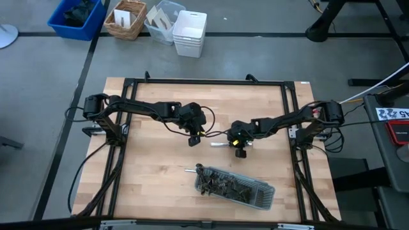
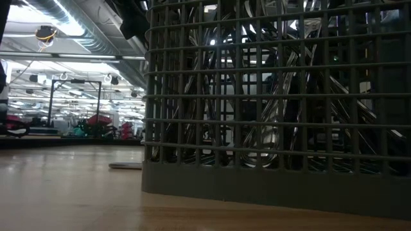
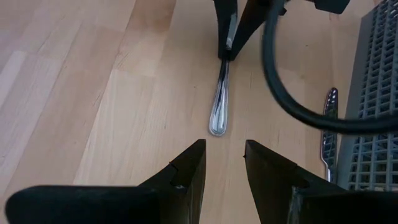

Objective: Sort silverware
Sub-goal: Put the knife into the gray silverware rack

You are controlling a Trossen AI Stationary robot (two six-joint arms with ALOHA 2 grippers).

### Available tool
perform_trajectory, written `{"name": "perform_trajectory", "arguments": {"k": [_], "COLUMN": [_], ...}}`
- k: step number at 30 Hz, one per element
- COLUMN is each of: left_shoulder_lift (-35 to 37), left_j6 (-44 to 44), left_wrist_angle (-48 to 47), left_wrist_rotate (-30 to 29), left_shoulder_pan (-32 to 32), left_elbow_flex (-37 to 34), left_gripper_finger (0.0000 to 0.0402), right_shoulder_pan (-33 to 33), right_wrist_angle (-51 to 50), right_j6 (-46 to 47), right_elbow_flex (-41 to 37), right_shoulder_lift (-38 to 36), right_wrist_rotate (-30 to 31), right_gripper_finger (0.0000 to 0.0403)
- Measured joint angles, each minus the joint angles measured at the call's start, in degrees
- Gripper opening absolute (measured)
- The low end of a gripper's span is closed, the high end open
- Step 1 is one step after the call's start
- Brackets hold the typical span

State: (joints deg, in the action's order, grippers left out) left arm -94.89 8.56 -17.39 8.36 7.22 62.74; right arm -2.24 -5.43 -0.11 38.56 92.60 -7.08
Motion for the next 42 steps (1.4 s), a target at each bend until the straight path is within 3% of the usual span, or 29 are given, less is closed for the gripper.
{"name": "perform_trajectory", "arguments": {"k": [14,22,33,42], "left_shoulder_lift": [0.0,0.46,2.32,2.32], "left_j6": [-0.02,-0.02,0.22,0.13], "left_wrist_angle": [0.03,0.32,0.08,1.01], "left_wrist_rotate": [0.0,-0.04,-0.06,-0.04], "left_shoulder_pan": [0.01,1.02,3.41,3.72], "left_elbow_flex": [0.0,-0.02,-0.02,-0.02], "left_gripper_finger": [0.0104,0.0103,0.0062,0.0051], "right_shoulder_pan": [0.0,-0.04,-0.04,-0.04], "right_wrist_angle": [-8.61,-13.02,-17.62,-21.06], "right_j6": [-4.62,-6.71,-9.72,-11.66], "right_elbow_flex": [6.63,10.4,13.86,17.24], "right_shoulder_lift": [0.04,-0.07,-0.15,-0.17], "right_wrist_rotate": [6.58,6.89,12.18,13.35], "right_gripper_finger": [0.0047,0.0048,0.0048,0.0048]}}
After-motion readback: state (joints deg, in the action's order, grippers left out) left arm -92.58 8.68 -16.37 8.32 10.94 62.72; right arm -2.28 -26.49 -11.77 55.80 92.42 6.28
